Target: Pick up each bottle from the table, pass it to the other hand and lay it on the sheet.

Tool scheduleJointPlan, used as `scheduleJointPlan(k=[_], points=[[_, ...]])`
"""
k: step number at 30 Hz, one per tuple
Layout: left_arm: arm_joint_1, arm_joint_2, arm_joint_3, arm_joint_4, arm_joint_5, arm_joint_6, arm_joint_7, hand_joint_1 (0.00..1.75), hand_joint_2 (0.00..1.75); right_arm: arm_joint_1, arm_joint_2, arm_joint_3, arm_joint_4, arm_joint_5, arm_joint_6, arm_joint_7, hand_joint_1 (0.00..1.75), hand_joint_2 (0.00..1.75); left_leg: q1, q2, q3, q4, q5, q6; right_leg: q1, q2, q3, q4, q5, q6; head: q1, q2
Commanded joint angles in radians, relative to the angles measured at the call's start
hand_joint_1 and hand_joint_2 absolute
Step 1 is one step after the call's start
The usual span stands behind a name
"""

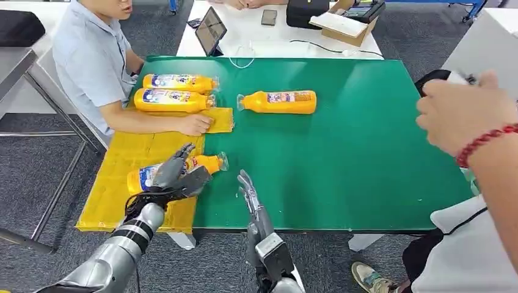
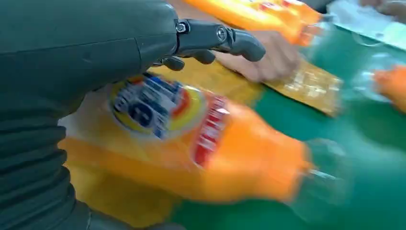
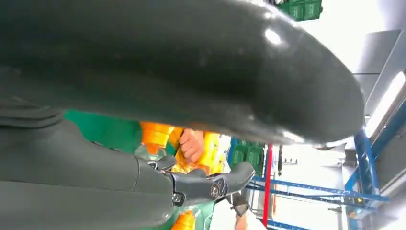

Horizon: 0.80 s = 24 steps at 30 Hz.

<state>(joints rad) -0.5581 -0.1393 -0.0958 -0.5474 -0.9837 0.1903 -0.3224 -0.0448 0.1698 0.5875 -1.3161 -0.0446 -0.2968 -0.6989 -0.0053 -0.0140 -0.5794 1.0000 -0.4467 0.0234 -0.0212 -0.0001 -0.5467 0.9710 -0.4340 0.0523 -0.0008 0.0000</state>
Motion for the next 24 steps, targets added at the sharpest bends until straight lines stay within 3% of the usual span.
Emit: scheduleJointPlan(k=[1, 5, 6, 7, 9, 10, 11, 13, 18, 19, 21, 24], points=[[0.072, -0.009, -0.027, -0.013, 0.092, -0.065, -0.027, 0.0, 1.75, 0.002, 0.014, -0.047, 0.078, 0.004, -0.005, 0.001, 0.0, 0.0, 0.001, 0.003, 0.002, -0.002, 0.001, -0.002, 0.001, 0.002, 0.001, -0.002, 0.002, -0.003, 0.0, 0.0], [0.199, 0.005, -0.105, -0.27, 0.346, -0.07, -0.091, 0.0, 1.75, 0.021, 0.012, -0.062, 0.067, 0.028, -0.017, 0.001, 0.0, 0.0, 0.001, 0.003, 0.005, -0.002, 0.001, -0.001, 0.001, 0.002, 0.005, -0.002, 0.001, -0.002, 0.0, 0.0], [0.26, -0.028, -0.07, -0.402, 0.449, 0.093, -0.226, 0.0, 1.75, 0.031, 0.009, -0.067, 0.041, 0.047, -0.049, 0.001, 0.0, 0.0, 0.0, 0.003, 0.006, -0.002, 0.001, -0.001, 0.0, 0.002, 0.005, -0.002, 0.001, -0.001, 0.0, 0.0], [0.296, -0.022, -0.115, -0.488, 0.456, 0.101, -0.177, 0.0, 1.75, 0.035, 0.004, -0.065, 0.035, 0.045, -0.05, 0.001, 0.0, 0.0, 0.001, 0.004, 0.005, -0.002, 0.0, -0.001, 0.001, 0.003, 0.004, -0.002, 0.001, -0.002, 0.0, 0.0], [0.369, -0.066, -0.111, -0.711, 0.728, 0.268, -0.31, 0.0, 1.75, 0.044, -0.015, -0.054, -0.032, 0.094, -0.149, 0.001, 0.0, 0.0, 0.0, 0.002, 0.002, 0.001, 0.0, 0.0, 0.0, 0.001, 0.002, 0.0, 0.0, -0.001, 0.0, 0.0], [0.392, -0.071, -0.131, -0.817, 0.83, 0.296, -0.304, 0.0, 1.75, 0.043, -0.025, -0.051, -0.053, 0.126, -0.207, 0.001, 0.0, 0.0, 0.002, 0.004, 0.001, 0.002, -0.001, -0.001, 0.002, 0.002, 0.001, 0.001, 0.0, -0.002, 0.0, 0.0], [0.41, -0.071, -0.146, -0.903, 0.94, 0.32, -0.34, 0.0, 1.75, 0.041, -0.037, -0.041, -0.074, 0.187, -0.296, 0.001, 0.0, 1.75, 0.001, 0.004, -0.002, 0.004, -0.001, -0.001, 0.002, 0.001, -0.002, 0.002, -0.001, -0.001, 0.0, 0.0], [0.441, -0.049, -0.177, -1.023, 1.023, 0.344, -0.32, 0.0, 1.75, 0.031, -0.065, -0.057, -0.039, 0.28, -0.367, 0.001, 0.0, 1.75, 0.002, 0.005, -0.006, 0.005, -0.002, -0.001, 0.002, 0.001, -0.005, 0.002, -0.001, -0.002, 0.0, 0.0], [0.445, -0.04, -0.176, -1.019, 1.03, 0.347, -0.319, 0.0, 1.75, 0.03, -0.075, -0.064, -0.045, 0.273, -0.356, 0.001, 0.0, 1.75, 0.001, 0.004, -0.008, 0.001, 0.0, -0.001, 0.001, 0.002, -0.009, 0.0, 0.001, -0.001, 0.0, 0.0], [0.449, -0.05, -0.162, -1.014, 1.084, 0.339, -0.365, 0.0, 1.75, 0.018, -0.078, -0.069, 0.017, 0.36, -0.4, 0.008, 0.0, 1.75, 0.001, 0.005, -0.007, 0.002, -0.001, -0.001, 0.002, 0.002, -0.008, 0.0, 0.0, -0.002, 0.0, 0.0], [0.503, -0.046, -0.148, -1.094, 1.118, 0.356, -0.376, 0.0, 1.75, -0.024, -0.132, -0.115, 0.131, 0.626, -0.401, 0.173, 0.0, 1.75, 0.002, 0.006, -0.006, 0.001, 0.0, -0.002, 0.002, 0.003, -0.007, -0.001, 0.001, -0.003, 0.0, 0.0], [0.585, -0.042, -0.138, -1.239, 1.088, 0.382, -0.376, 0.0, 1.75, -0.092, -0.173, -0.32, 0.284, 0.81, -0.401, 0.196, 0.0, 1.75, 0.001, 0.007, -0.005, -0.001, 0.0, -0.001, 0.001, 0.004, -0.006, -0.003, 0.002, -0.001, 0.0, 0.0]])
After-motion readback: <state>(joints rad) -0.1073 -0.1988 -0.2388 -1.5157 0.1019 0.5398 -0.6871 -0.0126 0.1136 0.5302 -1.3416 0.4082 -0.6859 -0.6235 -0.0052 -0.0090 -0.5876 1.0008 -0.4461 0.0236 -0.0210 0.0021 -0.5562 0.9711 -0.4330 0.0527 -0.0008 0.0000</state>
